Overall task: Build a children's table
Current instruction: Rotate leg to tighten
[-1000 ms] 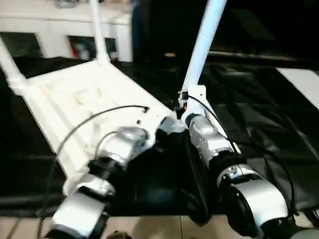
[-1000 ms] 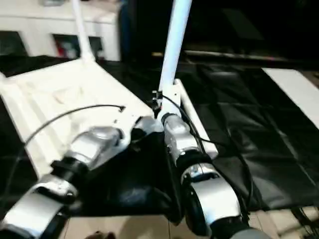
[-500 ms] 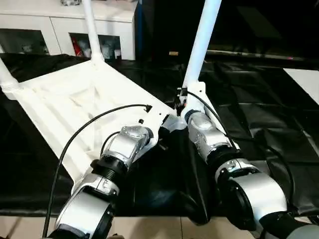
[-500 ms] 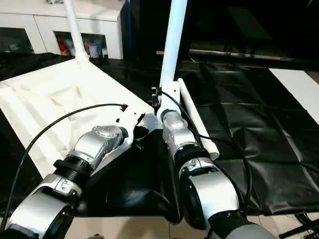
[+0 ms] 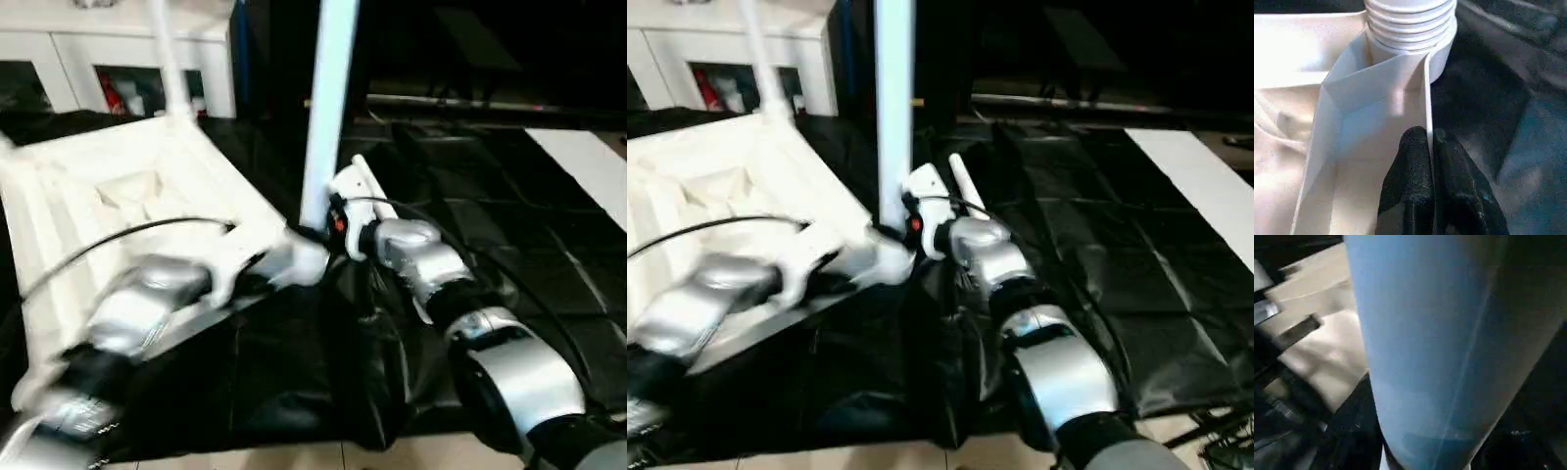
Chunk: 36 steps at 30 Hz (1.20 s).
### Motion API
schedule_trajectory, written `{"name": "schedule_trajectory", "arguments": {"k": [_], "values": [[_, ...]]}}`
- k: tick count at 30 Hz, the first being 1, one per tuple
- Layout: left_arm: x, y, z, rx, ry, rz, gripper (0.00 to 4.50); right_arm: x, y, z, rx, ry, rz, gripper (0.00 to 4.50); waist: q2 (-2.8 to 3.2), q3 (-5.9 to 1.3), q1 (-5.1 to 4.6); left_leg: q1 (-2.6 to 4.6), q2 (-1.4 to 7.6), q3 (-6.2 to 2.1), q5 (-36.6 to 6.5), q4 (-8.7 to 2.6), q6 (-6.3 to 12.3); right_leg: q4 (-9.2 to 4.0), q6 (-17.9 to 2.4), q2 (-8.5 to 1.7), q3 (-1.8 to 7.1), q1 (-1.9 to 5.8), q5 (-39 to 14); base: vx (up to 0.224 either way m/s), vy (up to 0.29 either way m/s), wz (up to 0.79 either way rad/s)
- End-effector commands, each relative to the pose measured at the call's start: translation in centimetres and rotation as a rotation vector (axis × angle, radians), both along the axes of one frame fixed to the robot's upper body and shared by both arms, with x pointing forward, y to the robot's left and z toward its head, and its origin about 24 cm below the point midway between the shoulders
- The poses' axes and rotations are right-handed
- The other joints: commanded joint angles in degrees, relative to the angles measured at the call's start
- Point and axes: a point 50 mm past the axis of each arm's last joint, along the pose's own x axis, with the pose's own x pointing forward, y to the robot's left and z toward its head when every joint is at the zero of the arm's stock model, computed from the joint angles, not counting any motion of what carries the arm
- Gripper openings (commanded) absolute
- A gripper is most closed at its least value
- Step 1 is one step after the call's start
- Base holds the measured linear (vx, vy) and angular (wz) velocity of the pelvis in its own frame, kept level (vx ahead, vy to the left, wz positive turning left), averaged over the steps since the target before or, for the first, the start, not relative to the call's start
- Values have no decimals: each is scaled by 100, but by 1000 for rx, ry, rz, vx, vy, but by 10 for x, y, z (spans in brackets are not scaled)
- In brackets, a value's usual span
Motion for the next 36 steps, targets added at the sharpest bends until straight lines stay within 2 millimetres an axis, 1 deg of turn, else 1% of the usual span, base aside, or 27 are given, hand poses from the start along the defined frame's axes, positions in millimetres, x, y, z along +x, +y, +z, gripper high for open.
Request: {"name": "schedule_trajectory", "arguments": {"k": [1, 4, 5, 6, 7, 8, 9, 10, 11, 12, 13, 14, 16, 18, 19, 20, 22, 24, 25, 26, 27, 29, 30, 31, 32, 33, 36], "values": [[-9, -19, 5, -66, 36, -146, 0, -26, -21, -60, -231, 239, 32, 188, 103, -245, 26, -19, 221, -36, -1447, -464, 54, -377, -1338, -319, 269, 277, -1307, 0, 0, 0], [-6, -18, 6, -73, 18, -93, 0, -24, -22, -59, -234, 217, -19, 188, 97, -218, 33, 12, 223, -48, -1760, -484, -97, -433, -1190, -333, 274, 245, -1912, 0, 0, 0], [0, -21, 5, -83, -4, -21, 0, -21, -19, -61, -229, 207, -113, 188, 74, -210, 19, 13, 226, -49, -1837, -489, -140, -455, -1127, -336, 279, 238, -2085, 0, 0, 0], [2, -23, 5, -88, -15, 9, 0, -19, -18, -61, -226, 205, -162, 188, 88, -202, 33, 19, 223, -62, -1879, -490, -180, -458, -1087, -342, 275, 230, -2190, 0, 0, 0], [2, -23, 5, -88, -15, 9, 0, -19, -18, -61, -226, 205, -162, 188, 75, -182, 22, 35, 215, -67, -2045, -497, -218, -494, -989, -335, 276, 201, -2478, 0, 0, 0], [8, -28, 2, -105, -27, 79, 0, -16, -17, -63, -203, 221, -286, 188, 75, -169, 20, 49, 204, -80, -2250, -500, -239, -538, -848, -350, 270, 188, -2885, 0, 0, 0], [11, -31, 1, -107, -33, 112, 0, -15, -17, -64, -191, 231, -353, 188, 61, -155, 6, 56, 195, -87, -2346, -499, -247, -564, -772, -347, 264, 171, -3101, 0, 0, 0], [12, -32, 0, -110, -35, 131, 0, -14, -17, -65, -185, 237, -385, 188, 59, -141, 0, 99, 177, -108, -2523, -493, -282, -627, -579, -347, 240, 140, -3553, 0, 0, 0], [17, -37, -2, -118, -38, 195, 0, -13, -18, -67, -168, 261, -486, 188, 63, -138, -18, 137, 166, -121, -2663, -492, -297, -670, -424, -348, 228, 112, -3807, 0, 0, 0], [20, -41, -3, -120, -37, 234, 0, -13, -18, -68, -157, 278, -553, 188, 50, -150, -26, 146, 156, -137, -2764, -487, -286, -703, -288, -340, 195, 103, -3954, 0, 0, 0], [22, -44, -4, -120, -37, 251, 0, -13, -18, -69, -150, 289, -591, 188, 57, -159, -23, 154, 154, -150, -2782, -487, -297, -703, -249, -343, 177, 101, -3939, 0, 0, 0], [27, -52, -6, -130, -37, 301, 0, -13, -17, -72, -122, 325, -683, 188, 67, -155, -47, 152, 145, -147, -2878, -493, -295, -729, -190, -314, 152, 90, -3902, 0, 0, 0], [33, -64, -6, -138, -50, 342, 0, -13, -14, -74, -92, 358, -796, 188, 77, -179, -35, 182, 143, -162, -2992, -496, -284, -759, -162, -318, 114, 89, -3790, 0, 0, 0], [36, -71, -6, -138, -59, 358, 0, -13, -13, -74, -81, 371, -847, 188, 83, -163, -40, 222, 124, -148, -3123, -489, -247, -821, -104, -288, 91, 38, -3823, 0, 0, 0], [39, -83, -6, -150, -66, 372, 0, -13, -8, -74, -90, 371, -897, 188, 116, -159, -45, 251, 122, -151, -3276, -496, -229, -849, -95, -280, 69, 22, -3797, 0, 0, 0], [39, -88, -5, -156, -68, 378, 0, -13, -4, -72, -97, 370, -898, 188, 142, -167, -51, 228, 134, -174, -3345, -525, -246, -847, -90, -277, 46, 66, -3690, 0, 0, 0], [40, -92, -5, -159, -69, 385, 0, -13, -1, -71, -102, 371, -903, 188, 116, -180, -34, 162, 144, -187, -3307, -565, -238, -801, -129, -295, 72, 108, -3378, 0, 0, 0], [40, -94, -5, -158, -72, 397, 0, -13, 3, -69, -115, 367, -902, 188, 106, -195, -27, 146, 143, -188, -3250, -575, -226, -772, -173, -310, 102, 109, -3244, 0, 0, 0], [41, -95, -5, -158, -72, 403, 0, -13, 5, -69, -122, 364, -903, 188, 102, -204, -21, 132, 145, -175, -3161, -578, -210, -749, -239, -314, 134, 106, -3065, 0, 0, 0], [41, -95, -6, -156, -72, 405, 0, -12, 6, -68, -125, 361, -902, 188, 75, -204, -14, 116, 147, -160, -3081, -582, -193, -731, -303, -316, 159, 101, -2920, 0, 0, 0], [40, -96, -6, -154, -72, 404, 0, -12, 7, -68, -126, 362, -900, 188, 78, -209, -6, 108, 148, -156, -3020, -580, -185, -714, -331, -325, 171, 109, -2843, 0, 0, 0], [40, -96, -7, -153, -72, 404, 0, -12, 7, -67, -129, 359, -898, 188, 66, -226, 20, 48, 158, -134, -2674, -584, -150, -665, -430, -341, 210, 144, -2494, 0, 0, 0], [40, -96, -7, -153, -72, 406, 0, -12, 8, -66, -137, 349, -890, 188, 54, -227, 24, 40, 157, -123, -2604, -579, -143, -659, -452, -342, 215, 145, -2436, 0, 0, 0], [41, -95, -7, -152, -73, 410, 0, -12, 8, -66, -142, 342, -885, 188, 44, -211, 29, 23, 147, -109, -2553, -571, -122, -657, -454, -341, 222, 142, -2481, 0, 0, 0], [41, -94, -7, -152, -74, 413, 0, -12, 8, -66, -146, 338, -883, 188, 32, -199, 33, 37, 144, -104, -2609, -567, -106, -680, -405, -347, 220, 126, -2713, 0, 0, 0], [41, -93, -7, -151, -75, 415, 0, -11, 9, -65, -152, 329, -871, 188, 41, -202, 43, 49, 143, -108, -2619, -564, -105, -687, -382, -358, 217, 124, -2811, 0, 0, 0], [41, -91, -8, -148, -78, 415, 0, -10, 10, -62, -161, 294, -839, 188, 37, -209, 54, 28, 152, -112, -2462, -579, -118, -694, -306, -360, 216, 142, -2868, 0, 0, 0]]}}
